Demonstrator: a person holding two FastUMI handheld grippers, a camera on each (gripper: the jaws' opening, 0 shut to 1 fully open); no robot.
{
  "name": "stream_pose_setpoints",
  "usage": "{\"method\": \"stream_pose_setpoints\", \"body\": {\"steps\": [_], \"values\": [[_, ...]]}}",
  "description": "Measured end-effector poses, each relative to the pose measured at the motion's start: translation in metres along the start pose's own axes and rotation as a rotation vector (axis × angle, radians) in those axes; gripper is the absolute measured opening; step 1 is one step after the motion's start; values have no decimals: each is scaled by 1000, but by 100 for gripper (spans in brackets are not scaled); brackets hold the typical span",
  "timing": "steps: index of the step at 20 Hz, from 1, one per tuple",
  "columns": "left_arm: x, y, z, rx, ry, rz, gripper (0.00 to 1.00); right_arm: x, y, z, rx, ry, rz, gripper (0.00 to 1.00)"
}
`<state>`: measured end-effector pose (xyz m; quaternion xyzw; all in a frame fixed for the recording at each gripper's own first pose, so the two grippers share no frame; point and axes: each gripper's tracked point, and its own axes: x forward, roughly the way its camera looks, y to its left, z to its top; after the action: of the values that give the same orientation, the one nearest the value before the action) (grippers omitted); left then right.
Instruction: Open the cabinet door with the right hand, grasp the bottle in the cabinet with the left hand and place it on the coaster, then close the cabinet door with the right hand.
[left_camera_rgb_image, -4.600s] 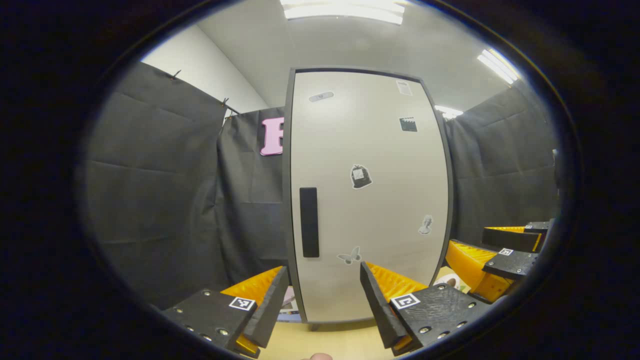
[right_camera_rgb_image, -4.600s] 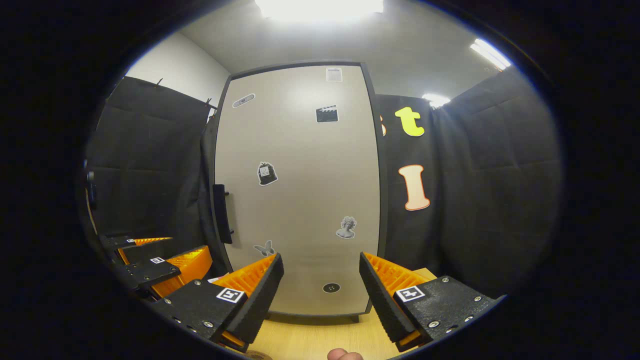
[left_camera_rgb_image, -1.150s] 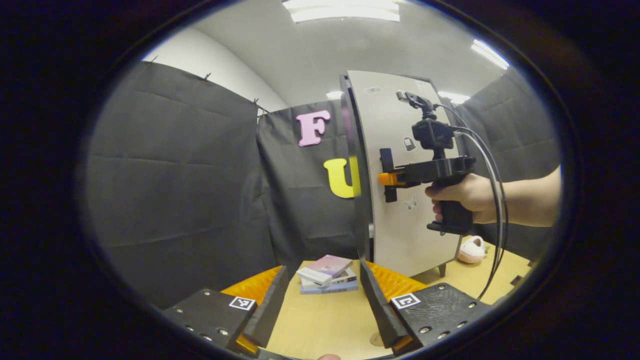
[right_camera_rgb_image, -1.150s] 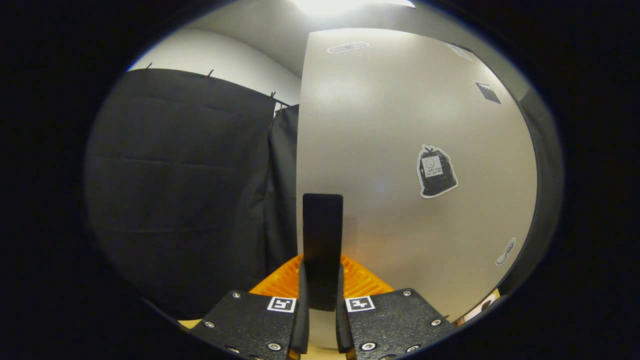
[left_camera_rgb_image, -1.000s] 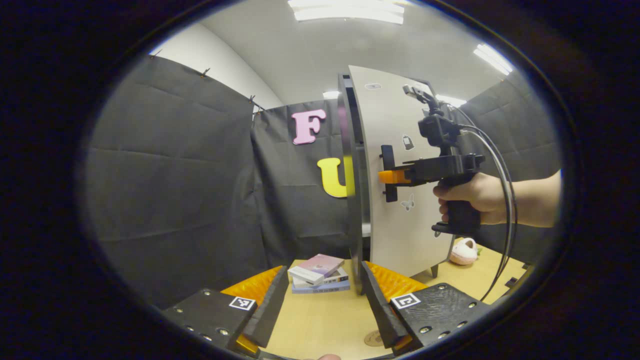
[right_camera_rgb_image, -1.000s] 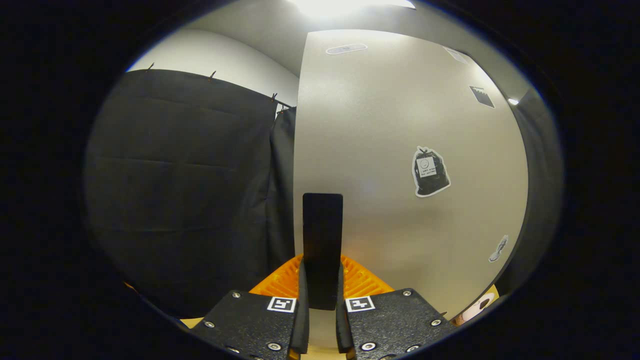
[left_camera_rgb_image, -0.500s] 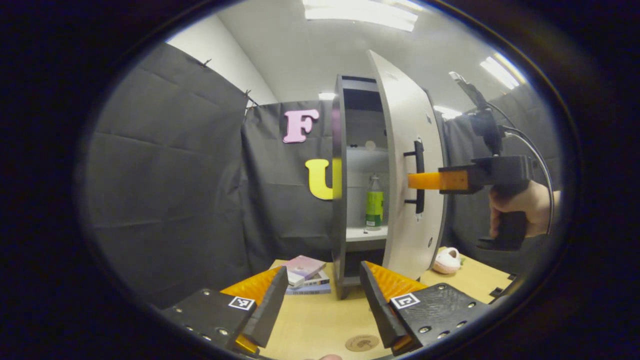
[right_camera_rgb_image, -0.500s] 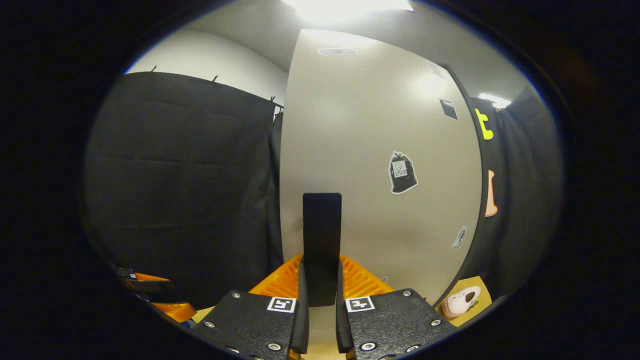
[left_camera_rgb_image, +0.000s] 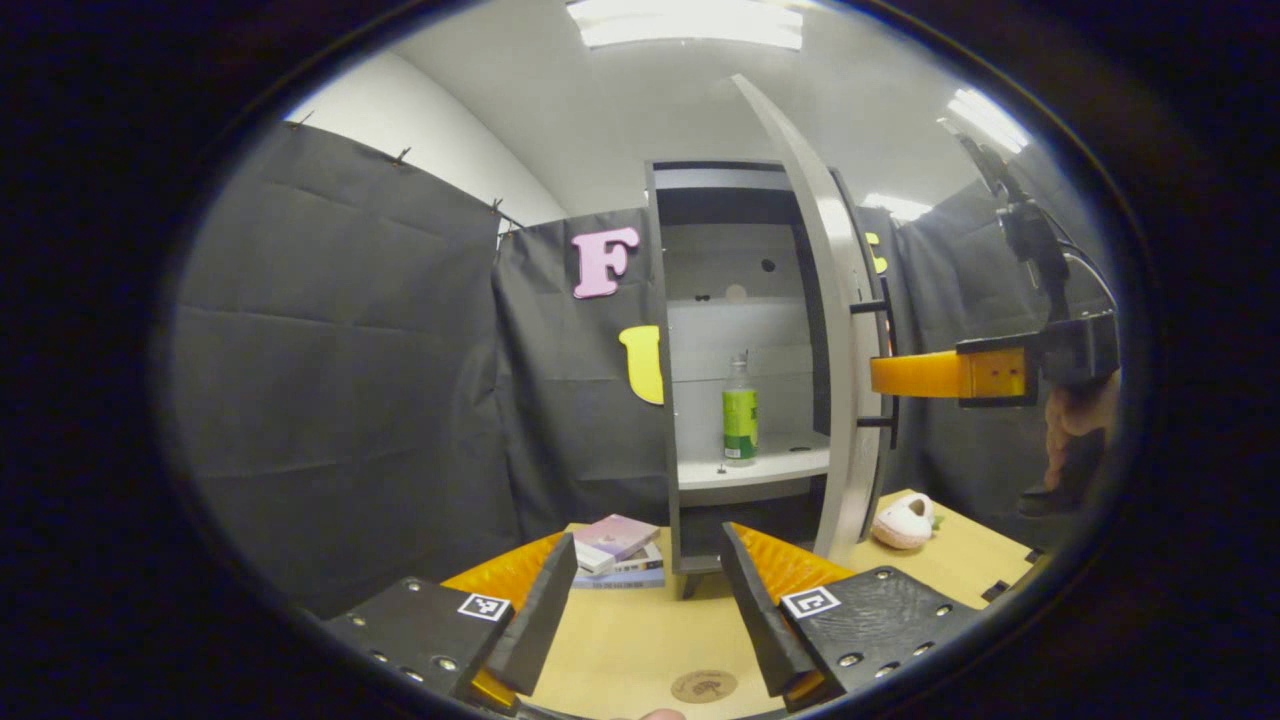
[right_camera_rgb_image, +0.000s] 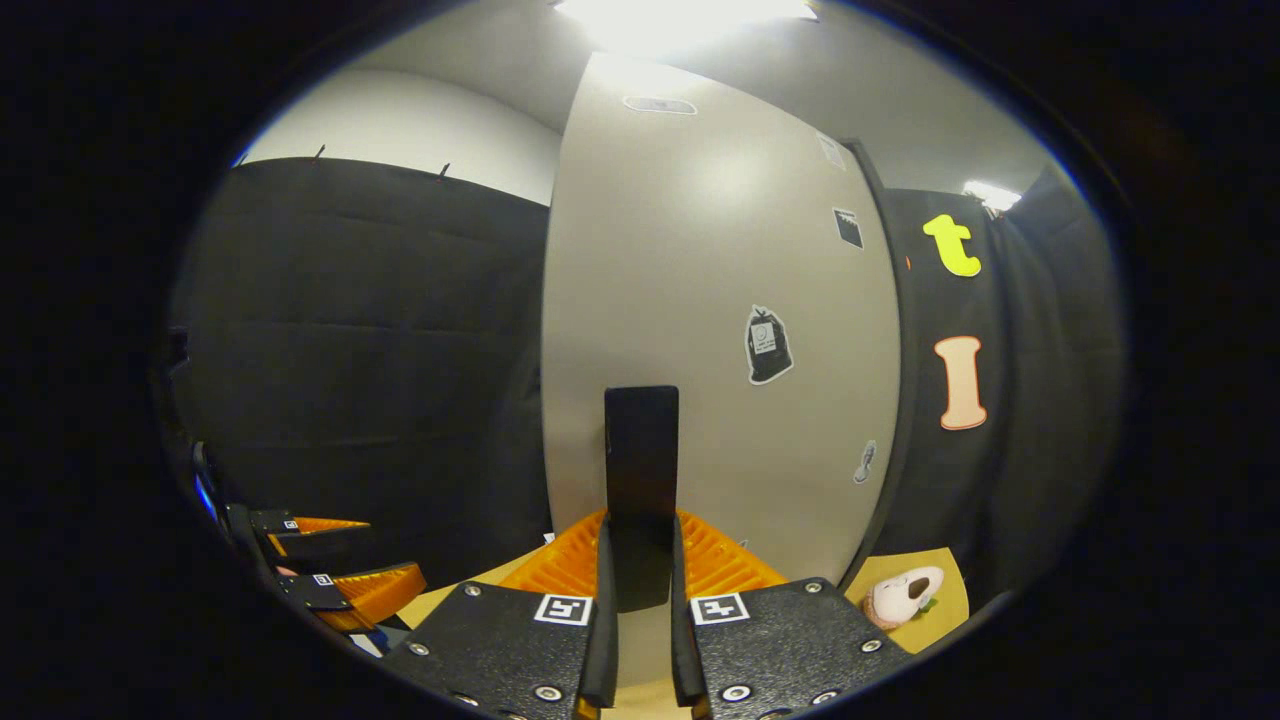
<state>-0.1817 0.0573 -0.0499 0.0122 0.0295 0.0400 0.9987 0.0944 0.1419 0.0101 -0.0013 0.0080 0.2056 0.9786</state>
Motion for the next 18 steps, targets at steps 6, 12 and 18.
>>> {"method": "stream_pose_setpoints", "body": {"steps": [6, 12, 18], "values": [[6, -52, -5, -39, 47, -6, 87, -21, -21, 1, -12, -28, -48, 20], [17, -107, -2, -7, 83, -30, 82, -32, -62, 3, -86, -52, -176, 18], [35, -160, 6, 24, 80, -81, 83, -43, -96, 6, -85, -77, -329, 18]]}}
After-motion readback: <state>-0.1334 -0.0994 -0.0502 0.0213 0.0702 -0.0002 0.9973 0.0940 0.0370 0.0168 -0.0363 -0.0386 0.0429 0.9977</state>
